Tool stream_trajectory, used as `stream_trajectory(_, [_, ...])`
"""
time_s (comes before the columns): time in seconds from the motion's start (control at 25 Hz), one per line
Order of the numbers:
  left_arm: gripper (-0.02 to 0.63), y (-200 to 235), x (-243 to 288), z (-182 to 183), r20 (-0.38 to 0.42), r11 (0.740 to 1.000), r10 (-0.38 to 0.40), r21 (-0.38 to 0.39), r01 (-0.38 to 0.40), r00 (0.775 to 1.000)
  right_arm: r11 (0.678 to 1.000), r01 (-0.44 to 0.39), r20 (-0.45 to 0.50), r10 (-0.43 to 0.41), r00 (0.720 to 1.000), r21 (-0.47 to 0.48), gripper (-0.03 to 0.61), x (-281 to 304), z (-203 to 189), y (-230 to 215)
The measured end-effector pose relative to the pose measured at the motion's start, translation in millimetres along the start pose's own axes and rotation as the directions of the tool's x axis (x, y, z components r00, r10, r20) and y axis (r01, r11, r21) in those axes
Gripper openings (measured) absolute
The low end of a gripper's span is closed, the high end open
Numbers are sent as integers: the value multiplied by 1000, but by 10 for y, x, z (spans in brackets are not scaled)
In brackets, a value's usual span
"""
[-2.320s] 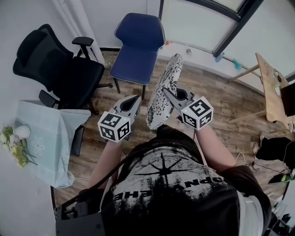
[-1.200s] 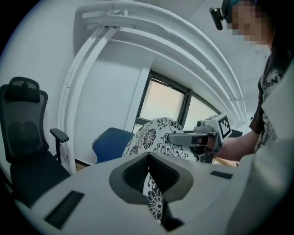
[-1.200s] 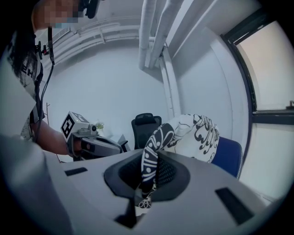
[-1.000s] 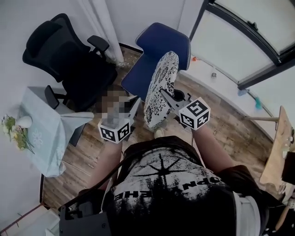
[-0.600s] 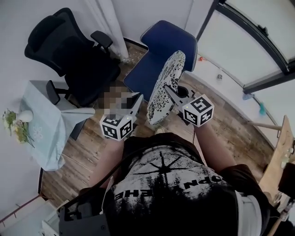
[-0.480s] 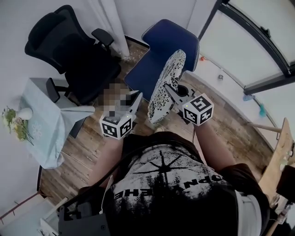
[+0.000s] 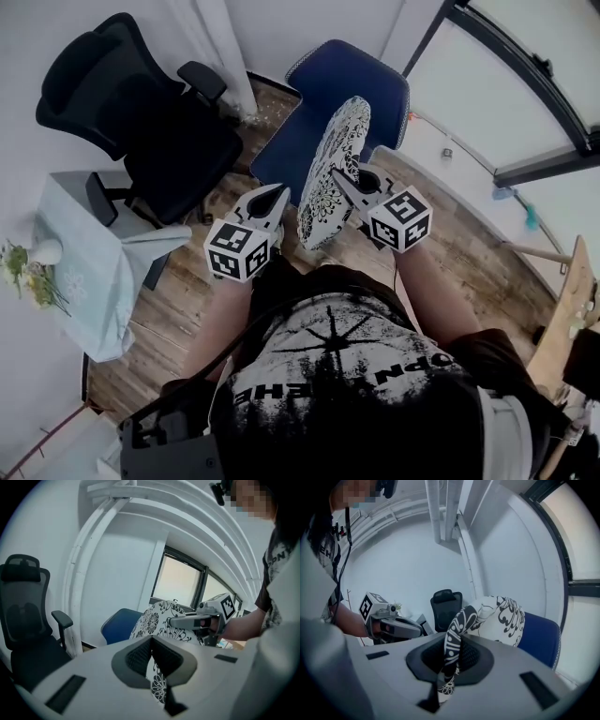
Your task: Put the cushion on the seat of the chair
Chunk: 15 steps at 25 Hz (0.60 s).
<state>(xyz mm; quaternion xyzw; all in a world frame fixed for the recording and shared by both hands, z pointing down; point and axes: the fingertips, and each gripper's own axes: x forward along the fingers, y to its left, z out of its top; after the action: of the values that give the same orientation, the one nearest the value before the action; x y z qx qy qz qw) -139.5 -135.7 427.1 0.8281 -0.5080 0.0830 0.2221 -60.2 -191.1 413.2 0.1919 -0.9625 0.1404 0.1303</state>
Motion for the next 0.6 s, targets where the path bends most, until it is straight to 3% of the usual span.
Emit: stream_trajectory(0.6, [15,1234,324,372,-46,988,-152,14,153,987,984,159,-61,-154,986,81,26,1029,79,-336])
